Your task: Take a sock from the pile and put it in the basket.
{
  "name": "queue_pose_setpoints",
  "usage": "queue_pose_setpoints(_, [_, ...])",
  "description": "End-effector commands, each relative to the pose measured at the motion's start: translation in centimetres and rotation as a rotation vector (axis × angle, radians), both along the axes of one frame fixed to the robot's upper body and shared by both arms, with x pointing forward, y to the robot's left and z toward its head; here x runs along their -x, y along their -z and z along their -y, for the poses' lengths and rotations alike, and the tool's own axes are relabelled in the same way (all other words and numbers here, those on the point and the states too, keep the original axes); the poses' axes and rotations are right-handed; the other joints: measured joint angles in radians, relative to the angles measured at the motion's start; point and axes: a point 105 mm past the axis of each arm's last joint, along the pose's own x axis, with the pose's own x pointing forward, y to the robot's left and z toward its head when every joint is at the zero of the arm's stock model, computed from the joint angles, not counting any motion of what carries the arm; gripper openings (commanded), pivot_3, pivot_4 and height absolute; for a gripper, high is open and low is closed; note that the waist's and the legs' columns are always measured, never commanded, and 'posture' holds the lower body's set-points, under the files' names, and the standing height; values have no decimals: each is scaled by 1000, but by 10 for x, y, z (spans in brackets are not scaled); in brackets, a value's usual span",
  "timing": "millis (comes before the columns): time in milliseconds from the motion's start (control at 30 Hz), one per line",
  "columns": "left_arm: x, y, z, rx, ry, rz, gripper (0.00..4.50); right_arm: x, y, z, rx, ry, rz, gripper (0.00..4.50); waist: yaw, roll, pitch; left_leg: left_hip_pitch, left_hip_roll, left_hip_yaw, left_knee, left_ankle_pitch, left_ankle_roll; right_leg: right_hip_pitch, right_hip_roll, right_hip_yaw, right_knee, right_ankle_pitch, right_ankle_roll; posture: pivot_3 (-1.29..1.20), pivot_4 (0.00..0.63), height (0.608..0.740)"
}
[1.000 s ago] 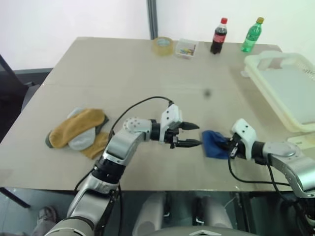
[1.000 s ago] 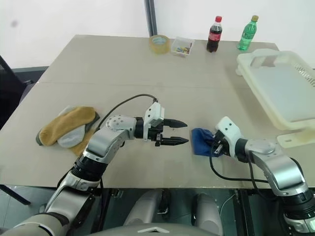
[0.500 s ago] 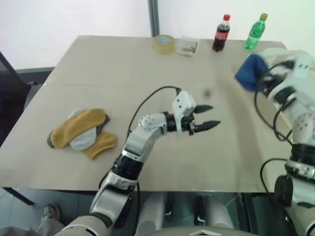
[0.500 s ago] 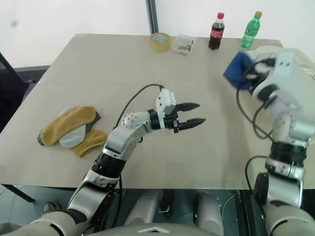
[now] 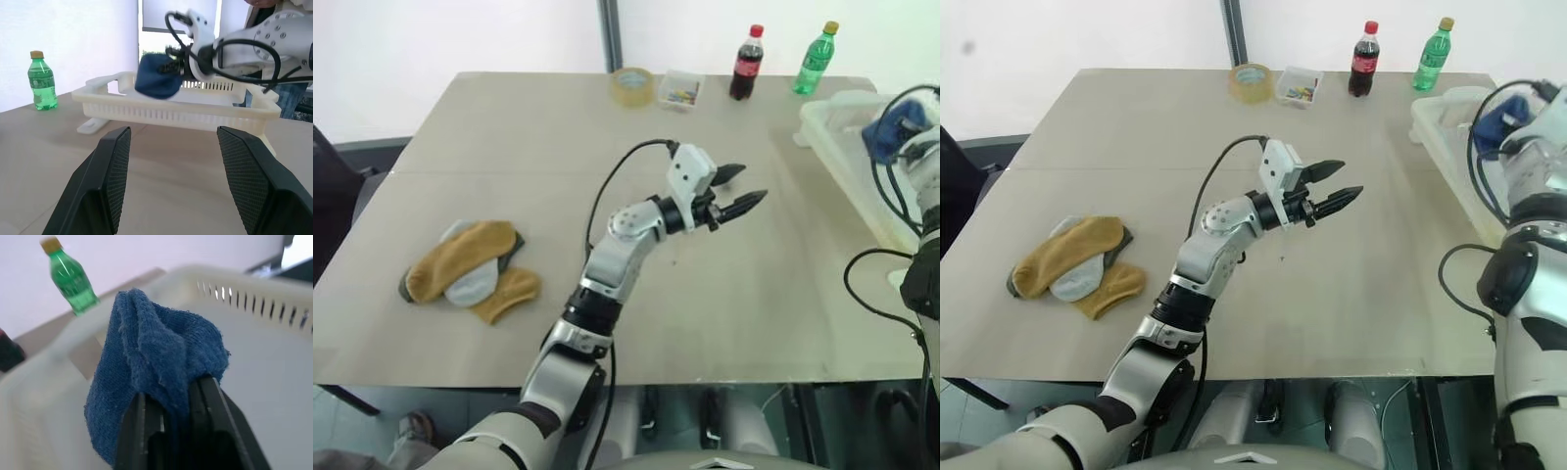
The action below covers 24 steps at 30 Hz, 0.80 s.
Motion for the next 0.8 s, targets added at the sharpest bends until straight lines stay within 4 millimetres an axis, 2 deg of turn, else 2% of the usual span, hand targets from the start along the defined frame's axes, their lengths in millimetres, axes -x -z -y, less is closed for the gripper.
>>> queue_pose_setpoints(33, [1,-20,1,52,6,50,2983,8,-26,18,-4,62,95,2159,0,0,0,0,0,0,0,0,0,0,0,0,0,0,0,0,150,740])
queue_pose_setpoints(100, [1,-20,1,61,10,46,2983,10,-21,21,-2,70,87,3222,1,0,0,0,0,0,0,-1,1,0,-1,0,0,0,0,0,150,740])
queue_pose_setpoints(133, [1,-20,1,61,17,43,2983,12,-19,24,17,65,79,3518,2,0,0,0,0,0,0,-1,1,0,-1,0,0,0,0,0,150,740])
queue_pose_setpoints(167, [2,-20,1,59,22,41,2983,13,-18,26,31,61,74,4068,2,0,0,0,0,0,1,-1,1,0,-1,0,0,0,0,0,150,740])
queue_pose_setpoints(200, [2,-19,0,63,27,35,2983,15,-17,29,67,55,69,4329,2,0,0,0,0,0,1,-1,1,0,-1,0,0,0,0,0,150,740])
queue_pose_setpoints(333, [0,-17,-8,64,34,30,2983,28,-36,33,272,-39,160,4329,2,0,0,0,0,0,1,-1,2,1,-2,0,0,0,0,0,150,740])
queue_pose_setpoints(400, [-1,-17,-12,76,29,15,2983,38,-45,21,364,-119,210,4422,2,1,0,0,0,0,2,-1,2,0,-2,0,0,0,0,0,150,740])
queue_pose_setpoints(433, [-2,-16,-14,82,27,1,2983,45,-50,10,429,-165,234,4422,3,1,0,0,0,0,2,-1,2,0,-2,1,0,0,0,0,150,740])
queue_pose_setpoints(500, [-2,-12,-22,85,21,-32,2983,64,-60,-25,552,-274,297,4422,1,1,0,0,1,-1,2,-1,2,0,-2,0,0,0,0,0,150,740])
queue_pose_setpoints(600, [6,4,-42,38,22,-71,2983,98,-65,-92,592,-512,394,4422,-12,2,-1,1,3,0,2,-2,2,0,-2,2,1,0,0,0,150,740])
queue_pose_setpoints(700, [12,22,-67,-17,-16,-113,2983,123,-48,-139,671,-716,360,4422,-18,2,-1,2,5,-1,2,-2,1,0,-1,2,1,0,0,0,150,740])
queue_pose_setpoints(800, [20,36,-100,-63,-111,-132,2983,147,-10,-173,731,-906,251,4422,-14,1,-1,3,5,-1,2,-5,-4,1,-1,1,1,0,-1,0,150,740])
